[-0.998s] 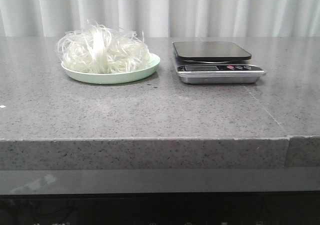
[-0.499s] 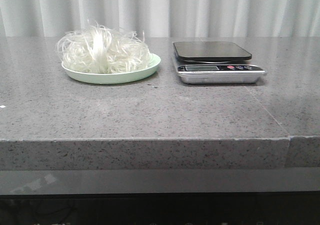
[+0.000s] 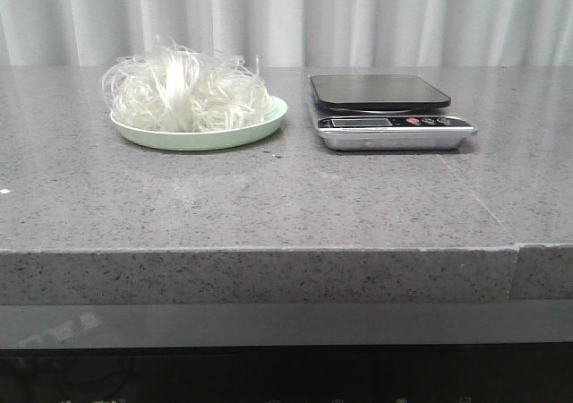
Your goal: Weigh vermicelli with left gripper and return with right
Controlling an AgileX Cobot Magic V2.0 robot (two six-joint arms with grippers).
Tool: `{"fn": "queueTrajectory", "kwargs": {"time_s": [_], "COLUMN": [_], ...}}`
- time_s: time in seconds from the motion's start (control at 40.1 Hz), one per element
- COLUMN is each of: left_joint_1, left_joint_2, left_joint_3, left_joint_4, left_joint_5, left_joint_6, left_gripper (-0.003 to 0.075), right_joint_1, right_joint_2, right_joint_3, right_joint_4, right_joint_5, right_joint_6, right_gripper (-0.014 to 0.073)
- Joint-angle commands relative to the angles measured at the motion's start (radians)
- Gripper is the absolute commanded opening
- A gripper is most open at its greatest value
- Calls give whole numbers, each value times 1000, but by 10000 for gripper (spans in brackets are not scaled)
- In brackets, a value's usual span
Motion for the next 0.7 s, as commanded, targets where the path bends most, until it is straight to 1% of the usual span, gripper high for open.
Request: {"fn": "queueTrajectory", "kwargs": {"time_s": [0.0,0.224,0.274,0.399,0.524,0.599,0.673], "left_joint_1": [-8,-8,-8,-8,-8,-8,-8], "left_joint_2": [6,6,6,6,6,6,6], "left_joint_3": [-27,-27,-27,-27,-27,-27,-27], "left_joint_4": [-9,-9,-9,-9,-9,-9,-9], "left_joint_5": [-75,-75,-75,-75,-75,-75,-75], "left_joint_6": [-5,-5,-5,-5,-5,-5,-5], "left_gripper": [312,312,312,312,312,312,277], "right_joint_1": [-4,-4,-4,-4,-4,-4,-4], "right_joint_2": [-57,-98,-98,-98,-98,-98,-98], "right_joint_3": [14,33,33,33,33,33,33], "right_joint_4": [-15,-16,-17,-17,-17,-17,-17], "right_joint_5": [-52,-28,-26,-26,-26,-26,-26], "right_joint_6": [1,1,1,1,1,1,1], "right_gripper": [438,426,401,285,197,166,157]}}
